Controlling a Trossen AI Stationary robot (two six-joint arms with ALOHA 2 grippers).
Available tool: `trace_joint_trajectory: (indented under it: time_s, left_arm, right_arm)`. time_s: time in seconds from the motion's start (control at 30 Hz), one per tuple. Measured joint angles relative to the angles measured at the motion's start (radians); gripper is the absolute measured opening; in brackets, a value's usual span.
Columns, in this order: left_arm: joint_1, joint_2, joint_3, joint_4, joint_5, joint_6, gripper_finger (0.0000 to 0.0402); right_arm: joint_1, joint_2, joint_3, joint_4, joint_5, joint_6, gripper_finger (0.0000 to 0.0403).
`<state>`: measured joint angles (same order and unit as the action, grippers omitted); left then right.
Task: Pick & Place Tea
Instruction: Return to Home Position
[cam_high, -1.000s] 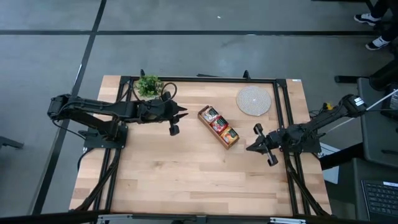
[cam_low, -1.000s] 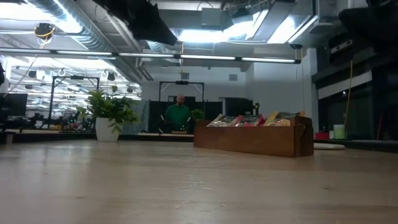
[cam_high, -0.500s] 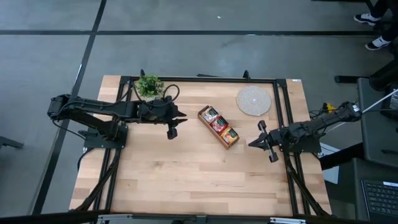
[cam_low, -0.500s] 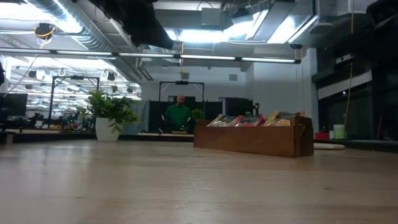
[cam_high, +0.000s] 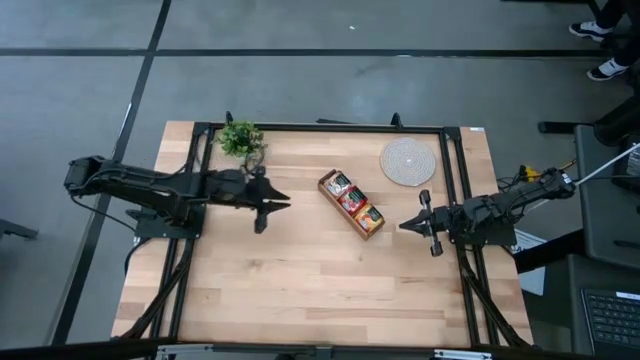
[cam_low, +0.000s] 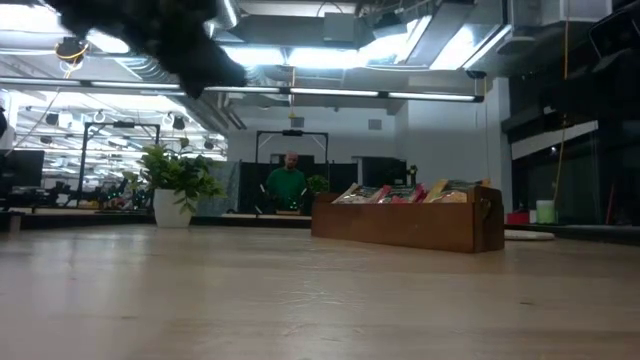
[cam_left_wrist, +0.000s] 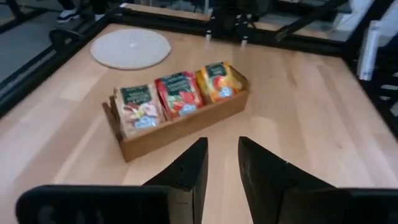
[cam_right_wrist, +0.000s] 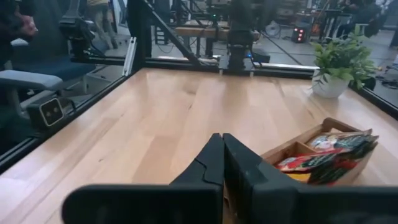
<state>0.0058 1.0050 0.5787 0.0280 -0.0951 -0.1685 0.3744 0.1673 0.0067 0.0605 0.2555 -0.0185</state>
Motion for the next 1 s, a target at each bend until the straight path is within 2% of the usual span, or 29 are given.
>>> trace_joint_trajectory:
  time_s: [0.27, 0.43, 0.57, 0.77, 1.0]
  left_arm:
    - [-0.020, -0.322, -0.225, 0.012, -0.003, -0.027, 0.0082]
    - [-0.016, -0.508, -0.328, 0.006, -0.059, 0.010, 0.0085]
    - [0.002, -0.613, -0.393, 0.013, -0.087, 0.010, 0.0085]
    - [0.040, -0.752, -0.465, 0.030, -0.018, 0.015, 0.0082]
    - [0.077, -0.881, -0.534, 0.030, 0.012, 0.025, 0.0086]
  right_arm:
    - [0.000, 0.000, 0.000, 0.001, 0.014, 0.013, 0.0039]
    - [0.000, 0.000, 0.000, 0.001, 0.014, 0.015, 0.0050]
    - [0.000, 0.000, 0.000, 0.001, 0.014, 0.013, 0.0048]
    - [0.000, 0.000, 0.000, 0.001, 0.014, 0.013, 0.0045]
    - [0.000, 0.000, 0.000, 0.001, 0.014, 0.029, 0.0045]
